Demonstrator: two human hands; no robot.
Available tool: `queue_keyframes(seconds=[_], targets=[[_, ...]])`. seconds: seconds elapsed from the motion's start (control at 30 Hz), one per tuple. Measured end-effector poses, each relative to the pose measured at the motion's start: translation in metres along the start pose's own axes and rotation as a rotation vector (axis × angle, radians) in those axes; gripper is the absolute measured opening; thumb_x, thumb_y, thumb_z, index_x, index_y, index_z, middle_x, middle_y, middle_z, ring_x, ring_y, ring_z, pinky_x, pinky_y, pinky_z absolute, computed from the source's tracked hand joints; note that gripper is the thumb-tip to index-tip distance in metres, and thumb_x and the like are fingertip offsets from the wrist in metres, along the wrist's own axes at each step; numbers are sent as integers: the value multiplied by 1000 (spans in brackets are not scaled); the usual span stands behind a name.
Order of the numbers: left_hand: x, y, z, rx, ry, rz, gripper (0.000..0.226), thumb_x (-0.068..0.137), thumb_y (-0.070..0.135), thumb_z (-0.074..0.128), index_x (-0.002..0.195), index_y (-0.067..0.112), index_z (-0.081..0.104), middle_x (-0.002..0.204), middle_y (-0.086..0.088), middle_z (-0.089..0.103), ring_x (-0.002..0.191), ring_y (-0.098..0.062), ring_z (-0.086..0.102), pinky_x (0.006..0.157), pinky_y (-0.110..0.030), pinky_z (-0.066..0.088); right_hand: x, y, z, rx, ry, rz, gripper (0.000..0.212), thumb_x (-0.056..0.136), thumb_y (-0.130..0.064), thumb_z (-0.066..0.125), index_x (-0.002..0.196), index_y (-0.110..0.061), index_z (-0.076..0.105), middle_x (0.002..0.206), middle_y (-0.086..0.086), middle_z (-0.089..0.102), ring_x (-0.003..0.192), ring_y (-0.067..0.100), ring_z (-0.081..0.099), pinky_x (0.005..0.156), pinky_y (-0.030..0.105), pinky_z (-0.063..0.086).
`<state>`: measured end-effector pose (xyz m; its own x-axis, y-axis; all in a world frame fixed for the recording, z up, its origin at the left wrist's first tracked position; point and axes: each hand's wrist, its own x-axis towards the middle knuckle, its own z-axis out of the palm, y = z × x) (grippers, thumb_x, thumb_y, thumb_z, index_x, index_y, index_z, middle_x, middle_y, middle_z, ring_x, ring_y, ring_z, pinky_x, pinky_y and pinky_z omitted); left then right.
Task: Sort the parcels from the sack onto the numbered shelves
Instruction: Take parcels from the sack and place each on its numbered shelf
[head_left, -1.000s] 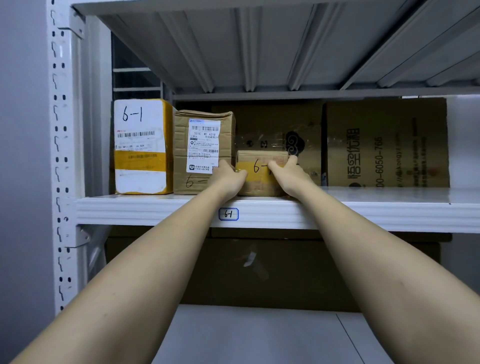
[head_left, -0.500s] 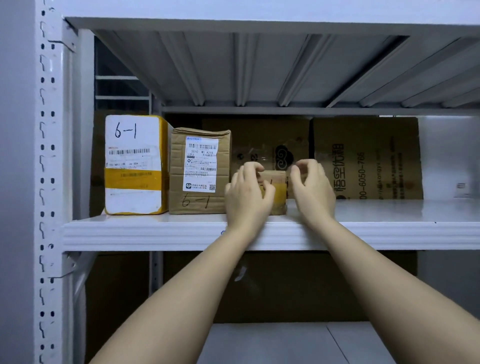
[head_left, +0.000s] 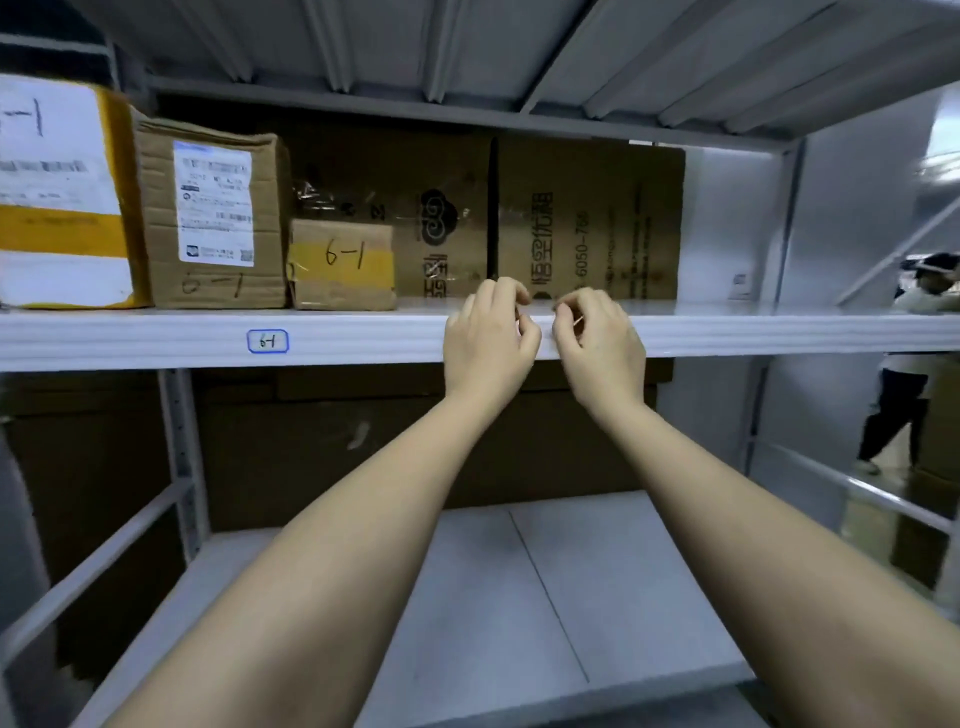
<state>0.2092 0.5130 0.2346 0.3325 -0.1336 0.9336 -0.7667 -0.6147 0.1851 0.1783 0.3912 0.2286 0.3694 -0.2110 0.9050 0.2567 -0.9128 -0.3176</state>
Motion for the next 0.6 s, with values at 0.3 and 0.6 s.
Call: queue_keyframes(seconds=[0.3, 0.6], targets=[[-75, 141, 87, -62, -188, -96, 17, 89, 21, 49, 104, 15, 55, 100, 0, 60, 88, -19, 59, 76, -39, 46, -73, 134, -124, -192, -132, 96, 22, 97, -27, 43, 99, -14, 61, 96, 0, 63, 92, 19, 56, 72, 30, 37], [-150, 257, 192, -109, -642, -106, 25, 91, 22, 45, 115, 14, 50, 114, -8, 55, 92, -29, 58, 76, -37, 48, -172, 257, -219, -399, -293, 380, 15, 90, -25, 49, 95, -16, 61, 95, 2, 64, 88, 24, 58, 73, 37, 46]])
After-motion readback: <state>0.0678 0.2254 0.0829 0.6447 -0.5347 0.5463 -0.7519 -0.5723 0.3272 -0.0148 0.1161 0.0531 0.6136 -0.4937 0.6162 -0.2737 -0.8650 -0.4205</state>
